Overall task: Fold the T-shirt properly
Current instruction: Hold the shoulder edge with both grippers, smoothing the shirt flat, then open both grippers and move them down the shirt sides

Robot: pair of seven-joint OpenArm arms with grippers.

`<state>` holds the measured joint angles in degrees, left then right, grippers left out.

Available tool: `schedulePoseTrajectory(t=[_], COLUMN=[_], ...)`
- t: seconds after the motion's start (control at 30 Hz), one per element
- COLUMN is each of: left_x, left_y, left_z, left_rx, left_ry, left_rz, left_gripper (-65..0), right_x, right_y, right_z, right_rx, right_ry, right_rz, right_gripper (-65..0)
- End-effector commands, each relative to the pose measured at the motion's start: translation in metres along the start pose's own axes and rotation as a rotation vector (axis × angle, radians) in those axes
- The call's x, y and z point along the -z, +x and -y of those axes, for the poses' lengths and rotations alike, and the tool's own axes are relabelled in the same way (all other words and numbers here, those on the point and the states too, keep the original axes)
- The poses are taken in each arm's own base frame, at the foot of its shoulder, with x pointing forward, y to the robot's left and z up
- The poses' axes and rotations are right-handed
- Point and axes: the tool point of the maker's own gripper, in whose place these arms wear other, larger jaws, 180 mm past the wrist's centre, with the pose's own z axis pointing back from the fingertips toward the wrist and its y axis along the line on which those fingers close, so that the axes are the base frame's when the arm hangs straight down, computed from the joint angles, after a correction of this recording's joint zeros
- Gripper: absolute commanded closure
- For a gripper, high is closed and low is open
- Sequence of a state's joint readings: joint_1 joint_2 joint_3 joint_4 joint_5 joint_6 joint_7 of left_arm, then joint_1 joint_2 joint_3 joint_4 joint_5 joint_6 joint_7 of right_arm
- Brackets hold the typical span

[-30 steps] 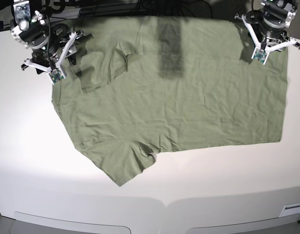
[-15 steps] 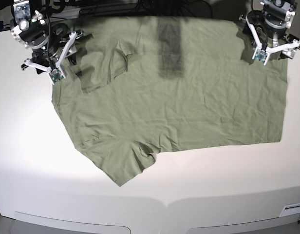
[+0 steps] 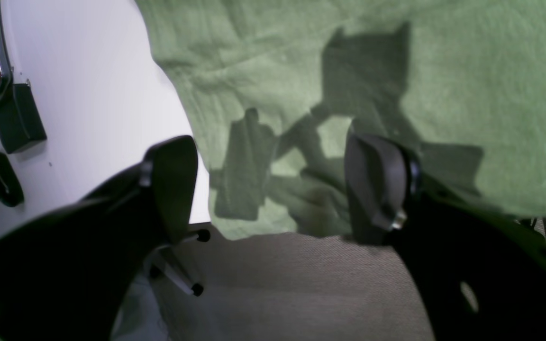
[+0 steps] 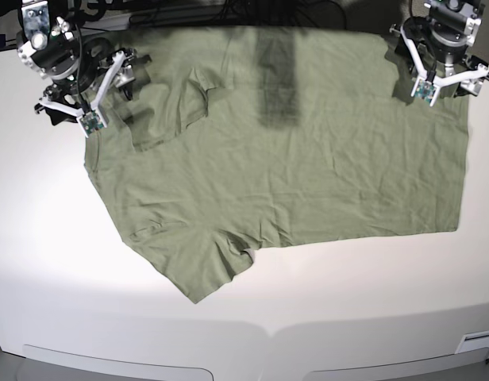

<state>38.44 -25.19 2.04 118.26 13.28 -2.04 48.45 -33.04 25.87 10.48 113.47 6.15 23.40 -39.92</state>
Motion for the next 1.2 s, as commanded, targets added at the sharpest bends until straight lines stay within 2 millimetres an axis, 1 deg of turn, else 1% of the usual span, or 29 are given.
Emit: schedulePoseTrajectory(t=[0.0, 0.23, 0.3, 0.37, 0.47, 0.57, 0.63, 0.8, 0.87, 0.93, 1.0, 1.07, 1.17], left_x=[-0.004, -0.004, -0.004, -0.005, -0.007, -0.006, -0.003, -0.001, -0.002, -0.005, -0.007, -0.008, -0.008], left_y=[0.006, 0.006, 0.008, 0.02, 0.039, 0.054, 0.067, 0.119, 0.138, 0.152, 0.162, 0.166, 0.166], left_z=[-0.005, -0.006, -0.006, -0.006, -0.006, -0.013, -0.024, -0.062, -0.074, -0.086, -0.093, -0.096, -0.096], left_rx=[0.004, 0.006, 0.006, 0.007, 0.008, 0.001, -0.008, -0.058, -0.082, -0.091, -0.097, -0.1, -0.101], left_ry=[0.019, 0.022, 0.023, 0.021, 0.022, 0.042, 0.07, 0.154, 0.174, 0.201, 0.217, 0.224, 0.223], left_rz=[0.024, 0.024, 0.036, 0.106, 0.211, 0.253, 0.273, 0.365, 0.403, 0.431, 0.454, 0.464, 0.463], left_gripper=[-45.9, -45.9, -45.9, -45.9, -45.9, -45.9, -45.9, -45.9, -45.9, -45.9, -45.9, -45.9, -45.9], right_x=[-0.004, -0.004, -0.004, -0.005, -0.005, -0.004, -0.004, -0.01, -0.012, -0.012, -0.012, -0.012, -0.012], right_y=[0.009, 0.009, 0.012, 0.022, 0.043, 0.064, 0.081, 0.129, 0.142, 0.149, 0.152, 0.156, 0.157], right_z=[0.005, 0.005, 0.005, 0.006, 0.01, 0.018, 0.023, 0.029, 0.031, 0.035, 0.039, 0.042, 0.043], right_rx=[-0.008, -0.007, -0.008, -0.007, 0.0, 0.012, 0.029, 0.118, 0.135, 0.14, 0.137, 0.135, 0.135], right_ry=[-0.016, -0.014, -0.014, -0.015, -0.026, -0.05, -0.058, -0.003, 0.011, 0.015, 0.006, -0.001, -0.002], right_rz=[0.034, 0.035, 0.05, 0.104, 0.185, 0.238, 0.282, 0.427, 0.459, 0.455, 0.44, 0.442, 0.446], right_gripper=[-48.4, -48.4, -48.4, -48.4, -48.4, -48.4, -48.4, -48.4, -48.4, -48.4, -48.4, -48.4, -48.4])
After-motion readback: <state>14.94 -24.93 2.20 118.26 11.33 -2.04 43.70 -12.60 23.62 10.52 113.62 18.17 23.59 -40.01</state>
